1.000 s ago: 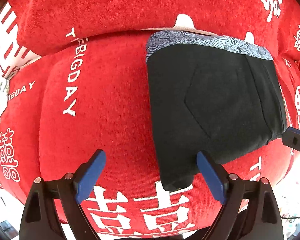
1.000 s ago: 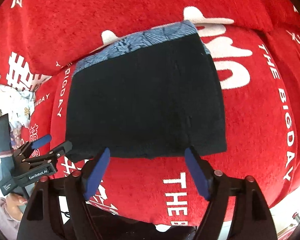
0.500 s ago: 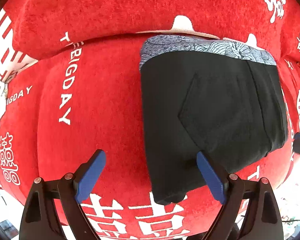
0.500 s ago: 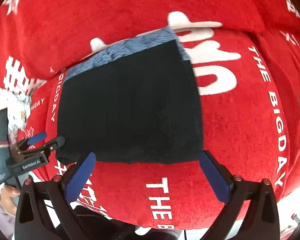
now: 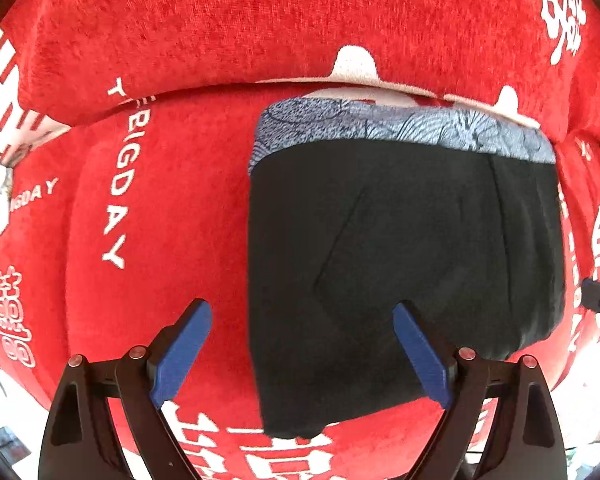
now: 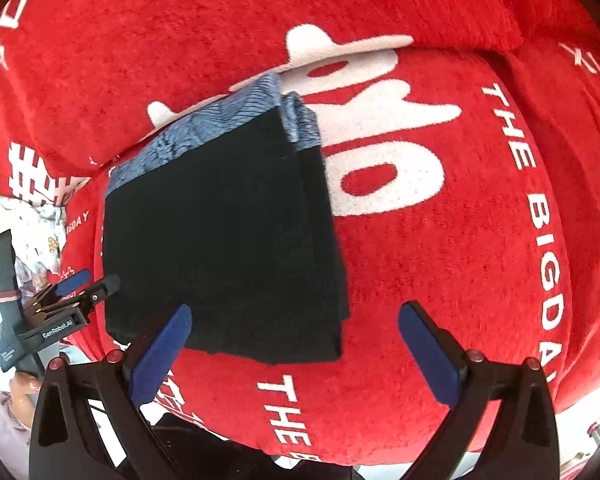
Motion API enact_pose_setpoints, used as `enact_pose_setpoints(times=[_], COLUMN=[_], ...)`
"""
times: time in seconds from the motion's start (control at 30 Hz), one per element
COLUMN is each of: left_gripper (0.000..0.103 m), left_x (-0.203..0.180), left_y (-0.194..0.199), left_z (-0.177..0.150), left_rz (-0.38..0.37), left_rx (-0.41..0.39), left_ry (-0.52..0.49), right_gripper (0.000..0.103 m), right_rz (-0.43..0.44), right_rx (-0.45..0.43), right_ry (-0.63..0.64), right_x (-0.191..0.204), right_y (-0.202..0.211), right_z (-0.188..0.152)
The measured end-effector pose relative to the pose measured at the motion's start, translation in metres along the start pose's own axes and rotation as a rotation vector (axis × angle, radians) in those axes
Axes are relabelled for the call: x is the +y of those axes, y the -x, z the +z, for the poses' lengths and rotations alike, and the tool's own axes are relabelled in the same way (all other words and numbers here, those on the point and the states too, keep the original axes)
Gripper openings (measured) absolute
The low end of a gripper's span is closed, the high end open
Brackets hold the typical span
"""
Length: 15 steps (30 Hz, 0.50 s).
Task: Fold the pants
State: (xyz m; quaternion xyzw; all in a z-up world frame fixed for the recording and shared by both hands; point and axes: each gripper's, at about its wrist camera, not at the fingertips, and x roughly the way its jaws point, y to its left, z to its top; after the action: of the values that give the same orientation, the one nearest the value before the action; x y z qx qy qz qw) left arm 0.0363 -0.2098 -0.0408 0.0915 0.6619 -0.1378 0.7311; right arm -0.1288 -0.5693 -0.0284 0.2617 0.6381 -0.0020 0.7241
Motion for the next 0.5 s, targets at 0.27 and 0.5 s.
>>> enact_pose_setpoints(times=[0.27, 0.5], left_gripper=[0.093, 0.093], left_x=[0.028, 0.036], left_y=[-0.011, -0.021], left_z=[0.020, 0.026], left_rz=[-0.030, -0.079], left_rx=[0.013, 0.030], left_ry=[0.080, 0.105], right_gripper=[0.103, 0.103], right_rz=[0.039, 0.106], right_rx=[0.042, 0.084], right_ry=[-0.017, -0.029], right_x=[-0.024, -0.036], right_y=[-0.011, -0.022], right_z=[0.014, 0.024])
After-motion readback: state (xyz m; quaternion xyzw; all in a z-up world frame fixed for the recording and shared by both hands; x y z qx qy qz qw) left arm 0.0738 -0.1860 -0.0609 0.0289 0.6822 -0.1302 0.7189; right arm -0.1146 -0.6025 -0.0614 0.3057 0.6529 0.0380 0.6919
